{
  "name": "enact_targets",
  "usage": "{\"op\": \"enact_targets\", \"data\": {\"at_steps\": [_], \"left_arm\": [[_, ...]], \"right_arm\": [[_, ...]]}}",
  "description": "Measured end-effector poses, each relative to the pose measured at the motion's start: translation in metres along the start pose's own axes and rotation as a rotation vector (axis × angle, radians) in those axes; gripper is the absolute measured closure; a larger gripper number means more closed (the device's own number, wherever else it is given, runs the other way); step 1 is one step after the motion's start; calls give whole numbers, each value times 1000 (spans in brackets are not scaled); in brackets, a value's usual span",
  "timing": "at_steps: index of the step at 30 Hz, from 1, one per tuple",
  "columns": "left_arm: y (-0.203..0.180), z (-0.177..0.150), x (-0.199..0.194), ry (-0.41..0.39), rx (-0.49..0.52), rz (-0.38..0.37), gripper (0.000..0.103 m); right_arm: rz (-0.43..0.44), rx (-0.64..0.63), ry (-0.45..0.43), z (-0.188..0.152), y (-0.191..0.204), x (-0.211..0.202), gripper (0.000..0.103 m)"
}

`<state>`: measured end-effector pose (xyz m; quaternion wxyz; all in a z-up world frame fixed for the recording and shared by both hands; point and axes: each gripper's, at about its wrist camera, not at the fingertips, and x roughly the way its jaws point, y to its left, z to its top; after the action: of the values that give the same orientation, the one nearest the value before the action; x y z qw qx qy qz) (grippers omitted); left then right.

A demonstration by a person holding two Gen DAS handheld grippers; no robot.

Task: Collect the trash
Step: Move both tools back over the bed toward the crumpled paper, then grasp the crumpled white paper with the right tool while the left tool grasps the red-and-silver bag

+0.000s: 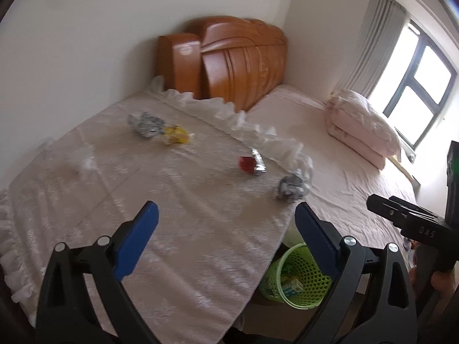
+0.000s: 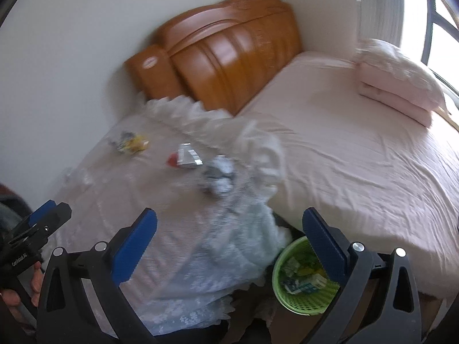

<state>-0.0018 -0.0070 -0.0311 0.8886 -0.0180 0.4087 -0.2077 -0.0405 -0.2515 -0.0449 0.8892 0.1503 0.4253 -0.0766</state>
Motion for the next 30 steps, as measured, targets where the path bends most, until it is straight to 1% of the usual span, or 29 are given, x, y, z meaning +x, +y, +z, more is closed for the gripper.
{"op": "enact_targets", "data": {"at_steps": [4,8,14,17,19,22,25,27,28,29,30], "left_arm": [[18,-6,-4,10,-48,26,11],[28,-12,-4,18,-69,55,11],[34,-14,-3,25,-89,67,11],[34,-14,-1,29,-92,70,11],[33,-13,0,33,-93,72,11],[33,-14,2,37,-93,75,11],[32,-14,3,41,-88,77,11],[31,-14,3,43,-82,82,11],[31,-14,3,43,-81,84,11],[31,-14,4,43,-80,86,11],[31,-14,4,46,-81,85,11]], "right_arm": [[38,-56,20,4,24,14,2],[65,-94,35,8,42,25,2],[79,-105,59,9,46,41,2],[64,-106,75,10,43,54,2],[30,-101,98,11,37,74,2],[4,-89,127,16,25,100,2],[-44,-86,177,21,18,141,3],[-54,-86,193,21,16,153,3],[-54,-87,199,21,16,160,5],[-58,-93,207,21,18,166,10],[-59,-96,210,22,19,169,13]]}}
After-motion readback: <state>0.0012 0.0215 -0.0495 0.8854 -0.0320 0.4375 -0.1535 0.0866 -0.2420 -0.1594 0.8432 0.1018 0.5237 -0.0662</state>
